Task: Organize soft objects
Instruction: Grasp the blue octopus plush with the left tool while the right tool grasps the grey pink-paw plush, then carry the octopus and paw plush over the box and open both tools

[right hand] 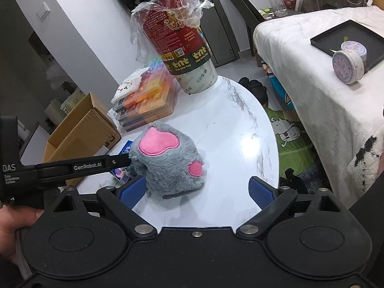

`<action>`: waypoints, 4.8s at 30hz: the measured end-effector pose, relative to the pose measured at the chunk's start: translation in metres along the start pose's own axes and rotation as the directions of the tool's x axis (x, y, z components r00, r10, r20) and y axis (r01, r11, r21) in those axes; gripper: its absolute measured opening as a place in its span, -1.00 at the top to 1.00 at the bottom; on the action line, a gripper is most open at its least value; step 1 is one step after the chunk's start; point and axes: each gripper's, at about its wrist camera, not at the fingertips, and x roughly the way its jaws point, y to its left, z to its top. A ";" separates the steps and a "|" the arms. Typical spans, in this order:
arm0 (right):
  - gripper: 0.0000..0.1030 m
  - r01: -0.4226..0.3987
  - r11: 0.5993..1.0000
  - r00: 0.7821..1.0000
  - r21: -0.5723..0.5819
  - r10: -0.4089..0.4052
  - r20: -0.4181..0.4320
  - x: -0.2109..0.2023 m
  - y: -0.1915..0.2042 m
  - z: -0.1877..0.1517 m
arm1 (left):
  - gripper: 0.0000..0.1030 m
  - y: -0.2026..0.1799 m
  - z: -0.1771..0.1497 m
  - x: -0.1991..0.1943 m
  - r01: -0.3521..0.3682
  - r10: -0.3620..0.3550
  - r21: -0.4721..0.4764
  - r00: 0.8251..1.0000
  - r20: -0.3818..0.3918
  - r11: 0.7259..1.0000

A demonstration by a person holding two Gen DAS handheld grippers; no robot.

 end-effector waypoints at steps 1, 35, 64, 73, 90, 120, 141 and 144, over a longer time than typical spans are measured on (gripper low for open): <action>-0.78 0.001 1.000 1.000 0.002 -0.001 0.000 0.001 0.000 0.000 | 0.19 -0.001 0.000 0.002 0.001 -0.001 0.006 1.000 -0.002 1.000; -0.56 0.010 0.995 1.000 -0.101 -0.010 0.002 0.033 0.027 0.009 | 0.97 0.013 -0.004 -0.034 0.074 -0.073 -0.036 0.997 0.034 0.997; 0.50 0.063 0.979 0.997 -0.194 -0.069 -0.020 0.010 0.079 0.008 | 0.97 0.054 -0.014 -0.096 0.087 -0.076 -0.101 0.991 0.108 0.991; 0.50 0.077 0.974 0.997 -0.211 -0.076 0.013 -0.008 0.099 0.014 | 0.97 0.064 -0.009 -0.112 0.084 -0.069 -0.104 0.988 0.139 0.991; 0.50 0.061 0.965 0.998 -0.253 -0.055 0.030 -0.022 0.133 0.027 | 0.97 0.085 -0.004 -0.141 0.017 -0.001 -0.099 0.987 0.160 0.995; 0.50 -0.001 0.938 0.999 -0.346 0.015 0.038 -0.009 0.202 0.054 | 0.97 0.171 0.034 -0.162 -0.068 0.119 -0.224 0.967 0.224 0.972; 0.50 -0.002 0.937 1.000 -0.350 0.013 0.027 0.011 0.211 0.064 | 0.97 0.202 0.066 -0.097 -0.101 0.148 -0.265 0.976 0.162 0.959; 0.50 -0.002 0.936 1.000 -0.351 0.012 0.025 0.012 0.213 0.064 | 0.97 0.204 0.068 -0.087 -0.104 0.147 -0.265 0.978 0.145 0.959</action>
